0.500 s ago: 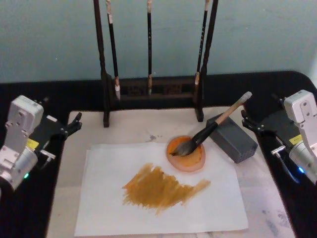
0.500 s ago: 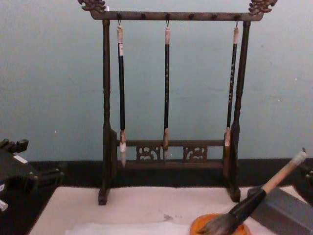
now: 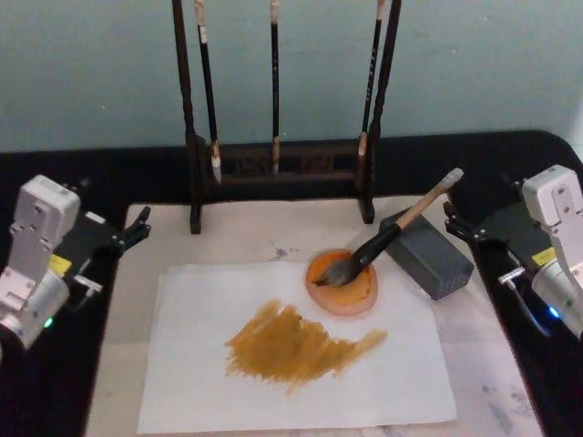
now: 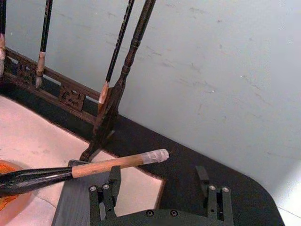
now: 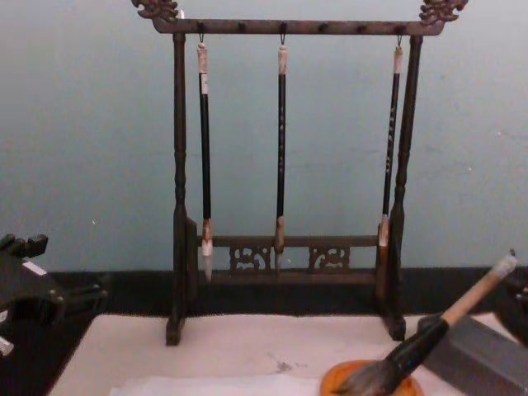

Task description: Pick up the brush from the inkstone, write on the paper, then place the brush back to its original position.

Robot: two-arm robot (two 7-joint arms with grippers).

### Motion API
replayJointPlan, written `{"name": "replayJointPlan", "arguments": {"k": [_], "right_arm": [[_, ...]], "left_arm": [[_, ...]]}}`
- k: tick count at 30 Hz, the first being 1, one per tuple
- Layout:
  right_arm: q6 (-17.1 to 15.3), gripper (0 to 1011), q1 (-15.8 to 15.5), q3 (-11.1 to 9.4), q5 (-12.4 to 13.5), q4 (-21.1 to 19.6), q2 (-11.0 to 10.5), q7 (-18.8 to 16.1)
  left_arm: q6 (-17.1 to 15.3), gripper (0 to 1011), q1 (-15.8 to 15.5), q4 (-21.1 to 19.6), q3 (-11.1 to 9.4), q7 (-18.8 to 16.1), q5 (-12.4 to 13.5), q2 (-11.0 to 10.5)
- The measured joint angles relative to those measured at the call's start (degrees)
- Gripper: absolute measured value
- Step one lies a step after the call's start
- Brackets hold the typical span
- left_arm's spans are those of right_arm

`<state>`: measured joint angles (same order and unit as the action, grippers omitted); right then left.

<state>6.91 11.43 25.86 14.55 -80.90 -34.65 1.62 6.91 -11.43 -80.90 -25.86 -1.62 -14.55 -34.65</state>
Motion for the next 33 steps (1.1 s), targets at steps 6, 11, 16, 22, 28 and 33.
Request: {"name": "replayJointPlan", "arguments": {"k": [6, 11, 16, 22, 28, 33], "right_arm": [[0.0, 1000, 0.0, 0.0, 0.0, 0.0, 0.0, 0.0], [0.0, 1000, 0.0, 0.0, 0.0, 0.0, 0.0, 0.0], [0.0, 1000, 0.0, 0.0, 0.0, 0.0, 0.0, 0.0], [0.0, 1000, 0.0, 0.0, 0.0, 0.0, 0.0, 0.0], [0.0, 1000, 0.0, 0.0, 0.0, 0.0, 0.0, 0.0], [0.0, 1000, 0.0, 0.0, 0.0, 0.0, 0.0, 0.0]], "left_arm": [[0.0, 1010, 0.0, 0.0, 0.0, 0.0, 0.0, 0.0], [0.0, 1010, 0.0, 0.0, 0.0, 0.0, 0.0, 0.0], [0.0, 1010, 0.0, 0.0, 0.0, 0.0, 0.0, 0.0], [0.0, 1010, 0.0, 0.0, 0.0, 0.0, 0.0, 0.0], [0.0, 1010, 0.0, 0.0, 0.0, 0.0, 0.0, 0.0], [0.0, 1010, 0.0, 0.0, 0.0, 0.0, 0.0, 0.0]]}}
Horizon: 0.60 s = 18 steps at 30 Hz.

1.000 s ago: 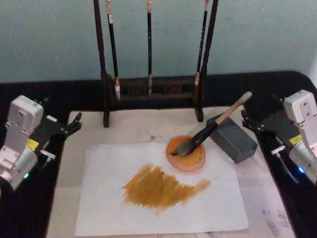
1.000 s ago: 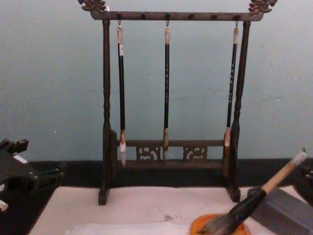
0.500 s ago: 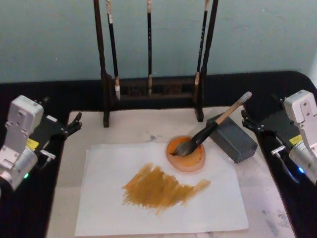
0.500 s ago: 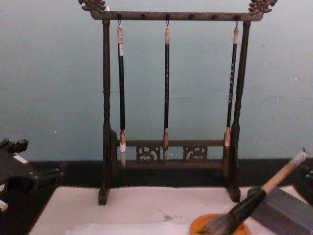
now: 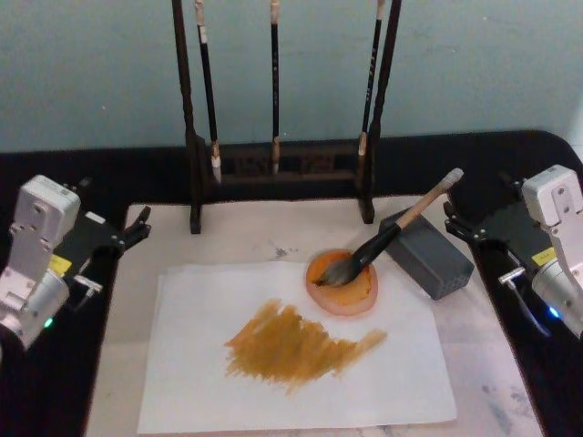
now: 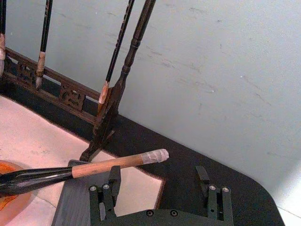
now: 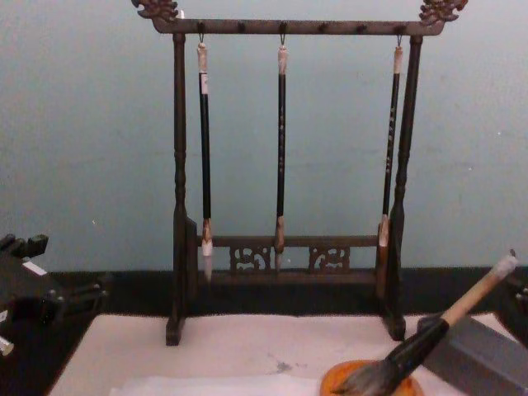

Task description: Pick up the brush from the inkstone, write on the paper, then place the brush back to its original position.

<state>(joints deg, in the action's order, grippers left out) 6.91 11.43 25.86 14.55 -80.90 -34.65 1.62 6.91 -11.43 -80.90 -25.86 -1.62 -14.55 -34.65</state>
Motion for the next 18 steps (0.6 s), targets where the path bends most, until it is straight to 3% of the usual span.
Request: {"name": "replayJointPlan", "arguments": {"k": [7, 10, 14, 15, 16, 17, 18], "right_arm": [[0.0, 1000, 0.0, 0.0, 0.0, 0.0, 0.0, 0.0], [-0.9, 1000, -1.0, -1.7, 2.8, -1.0, 0.4, -1.4], [-4.3, 1000, -4.1, -6.0, 11.4, -4.4, 0.7, -5.1], [-5.8, 1000, -5.4, -7.7, 14.9, -5.9, 0.7, -6.5], [-5.8, 1000, -5.4, -7.7, 14.9, -5.9, 0.7, -6.5], [-7.5, 1000, -6.7, -9.5, 18.4, -7.4, 0.9, -7.7], [-8.3, 1000, -7.4, -10.5, 20.2, -8.1, 1.1, -8.2]], "left_arm": [[0.0, 1010, 0.0, 0.0, 0.0, 0.0, 0.0, 0.0], [0.0, 1010, 0.0, 0.0, 0.0, 0.0, 0.0, 0.0], [0.0, 1010, 0.0, 0.0, 0.0, 0.0, 0.0, 0.0], [0.0, 1010, 0.0, 0.0, 0.0, 0.0, 0.0, 0.0], [0.0, 1010, 0.0, 0.0, 0.0, 0.0, 0.0, 0.0], [0.0, 1010, 0.0, 0.0, 0.0, 0.0, 0.0, 0.0], [0.0, 1010, 0.0, 0.0, 0.0, 0.0, 0.0, 0.0]]}}
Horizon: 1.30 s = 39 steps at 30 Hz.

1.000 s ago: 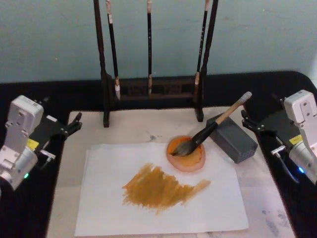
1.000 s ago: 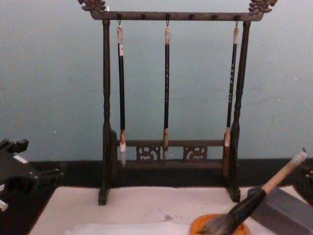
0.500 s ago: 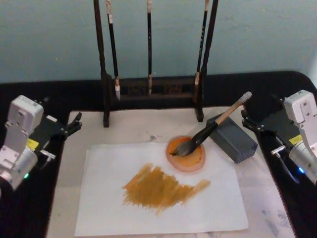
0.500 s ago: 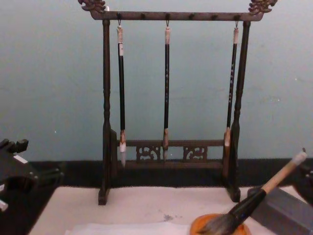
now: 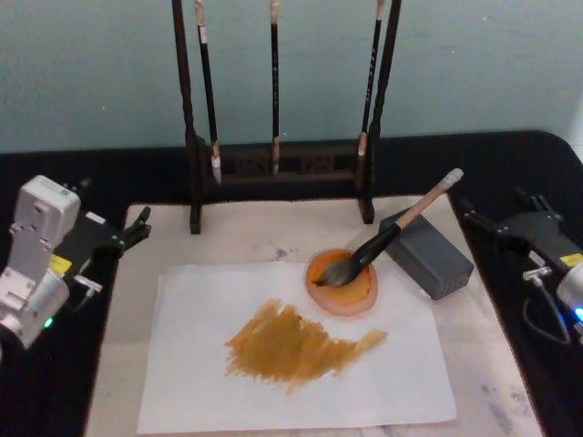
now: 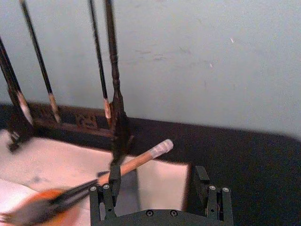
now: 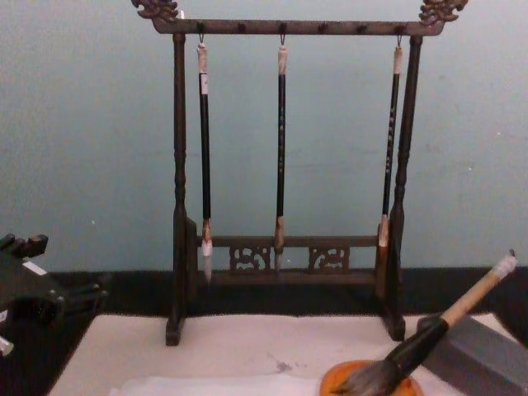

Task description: Pick up the brush from the inkstone, write on the paper, then place the brush back to its original position.

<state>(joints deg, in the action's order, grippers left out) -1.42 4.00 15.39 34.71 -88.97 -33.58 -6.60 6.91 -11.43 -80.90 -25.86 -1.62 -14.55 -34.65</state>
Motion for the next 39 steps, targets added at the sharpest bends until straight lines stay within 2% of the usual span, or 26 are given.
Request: {"name": "replayJointPlan", "arguments": {"k": [1, 2, 3, 4, 7, 8, 9, 10, 14, 19, 22, 27, 30, 33, 34, 35, 37, 39], "right_arm": [[-0.9, 1000, -0.6, -0.9, 1.8, -0.6, 0.2, -0.5], [-2.7, 1000, -1.8, -2.7, 5.6, -1.6, 0.8, -1.5], [-3.8, 1000, -2.6, -3.9, 8.0, -2.1, 1.2, -2.0], [-6.0, 1000, -3.9, -5.9, 12.3, -2.8, 2.3, -2.9], [-9.2, 1000, -5.6, -8.9, 19.2, -3.6, 4.1, -3.9], [-11.2, 1000, -6.6, -10.4, 23.7, -3.8, 5.2, -4.0], [-12.0, 1000, -7.0, -11.2, 25.6, -3.9, 5.8, -4.0], [-13.4, 1000, -7.7, -12.4, 29.2, -4.0, 6.8, -3.9], [-16.0, 1000, -9.0, -14.3, 36.1, -3.9, 8.9, -3.6], [-17.0, 1000, -9.1, -14.7, 39.5, -2.8, 9.5, -3.4], [-17.2, 1000, -8.2, -14.4, 40.3, -1.6, 9.5, -3.4], [-17.6, 1000, -4.1, -12.6, 41.1, 2.9, 9.7, -3.1], [-17.5, 1000, 0.8, -10.2, 40.9, 7.8, 10.2, -4.2], [-17.3, 1000, 3.9, -8.6, 40.4, 10.9, 10.6, -5.0], [-17.2, 1000, 5.8, -7.6, 40.1, 12.8, 11.0, -5.6], [-17.2, 1000, 5.8, -7.6, 40.1, 12.8, 11.0, -5.6], [-16.7, 1000, 9.7, -5.6, 39.5, 16.9, 11.8, -6.7], [-16.4, 1000, 11.3, -4.7, 39.1, 18.7, 12.3, -7.2]], "left_arm": [[0.0, 1010, 0.0, 0.0, 0.0, 0.0, 0.0, 0.0], [0.0, 1010, 0.0, 0.0, 0.0, 0.0, 0.0, 0.0], [0.0, 1010, 0.0, 0.0, 0.0, 0.0, 0.0, 0.0], [0.0, 1010, 0.0, 0.0, 0.0, 0.0, 0.0, 0.0], [0.0, 1009, 0.0, 0.0, 0.0, 0.0, 0.0, 0.0], [0.0, 1010, 0.0, 0.0, 0.0, 0.0, 0.0, 0.0], [0.0, 1010, 0.0, 0.0, 0.0, 0.0, 0.0, 0.0], [0.0, 1010, 0.0, 0.0, 0.0, 0.0, 0.0, 0.0], [0.0, 1010, 0.0, 0.0, 0.0, 0.0, 0.0, 0.0], [0.0, 1010, 0.0, 0.0, 0.0, 0.0, 0.0, 0.0], [0.0, 1010, 0.0, 0.0, 0.0, 0.0, 0.0, 0.0], [0.0, 1010, 0.0, 0.0, 0.0, 0.0, 0.0, 0.0], [0.0, 1010, 0.0, 0.0, 0.0, 0.0, 0.0, 0.0], [0.0, 1010, 0.0, 0.0, 0.0, 0.0, 0.0, 0.0], [0.0, 1010, 0.0, 0.0, 0.0, 0.0, 0.0, 0.0], [0.0, 1010, 0.0, 0.0, 0.0, 0.0, 0.0, 0.0], [0.0, 1010, 0.0, 0.0, 0.0, 0.0, 0.0, 0.0], [0.0, 1010, 0.0, 0.0, 0.0, 0.0, 0.0, 0.0]]}}
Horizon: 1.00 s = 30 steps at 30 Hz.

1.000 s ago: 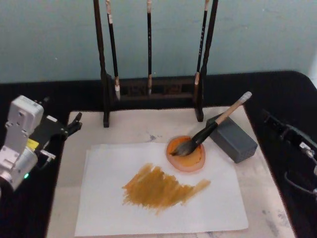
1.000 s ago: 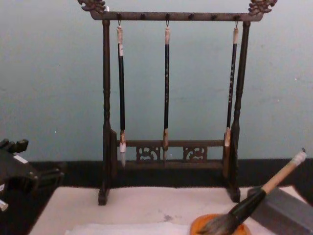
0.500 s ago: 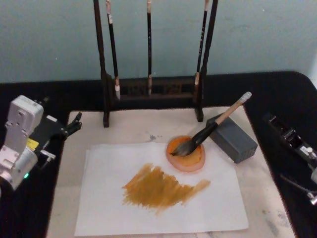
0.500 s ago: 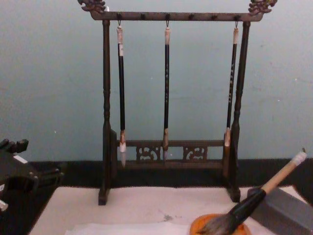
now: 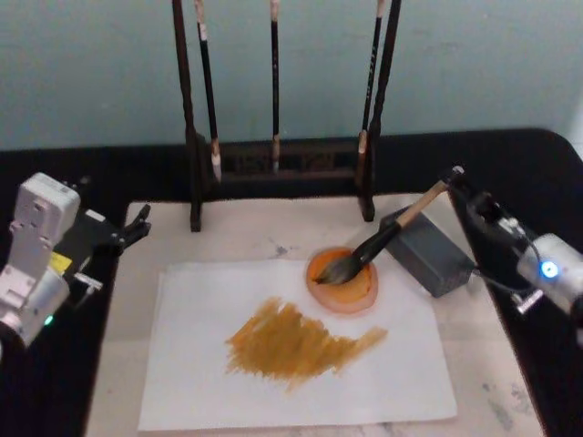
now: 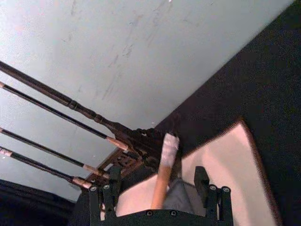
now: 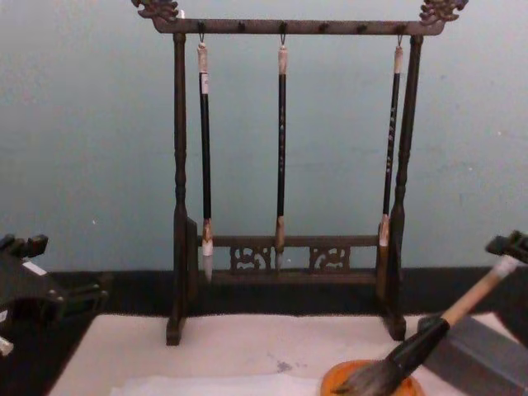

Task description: Pick up the brush from the inkstone, write on the paper, then place the brush back to its original position.

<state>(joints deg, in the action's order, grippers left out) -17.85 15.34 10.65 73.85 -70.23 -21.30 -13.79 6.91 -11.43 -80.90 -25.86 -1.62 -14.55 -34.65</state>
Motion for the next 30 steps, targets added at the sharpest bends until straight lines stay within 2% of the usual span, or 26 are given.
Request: {"name": "replayJointPlan", "arguments": {"k": [3, 11, 19, 30], "right_arm": [[0.8, 1000, 3.5, 1.8, -0.5, 4.3, 1.1, -1.2], [2.4, 1000, 7.5, 3.6, -0.5, 10.4, 2.5, -2.7], [3.3, 1000, 8.9, 4.7, -0.1, 12.6, 2.3, -2.9], [3.2, 981, 8.8, 4.6, -0.1, 12.5, 2.4, -2.9]], "left_arm": [[0.0, 1010, 0.0, 0.0, 0.0, 0.0, 0.0, 0.0], [0.0, 1010, 0.0, 0.0, 0.0, 0.0, 0.0, 0.0], [0.0, 1009, 0.0, 0.0, 0.0, 0.0, 0.0, 0.0], [0.0, 1010, 0.0, 0.0, 0.0, 0.0, 0.0, 0.0]]}}
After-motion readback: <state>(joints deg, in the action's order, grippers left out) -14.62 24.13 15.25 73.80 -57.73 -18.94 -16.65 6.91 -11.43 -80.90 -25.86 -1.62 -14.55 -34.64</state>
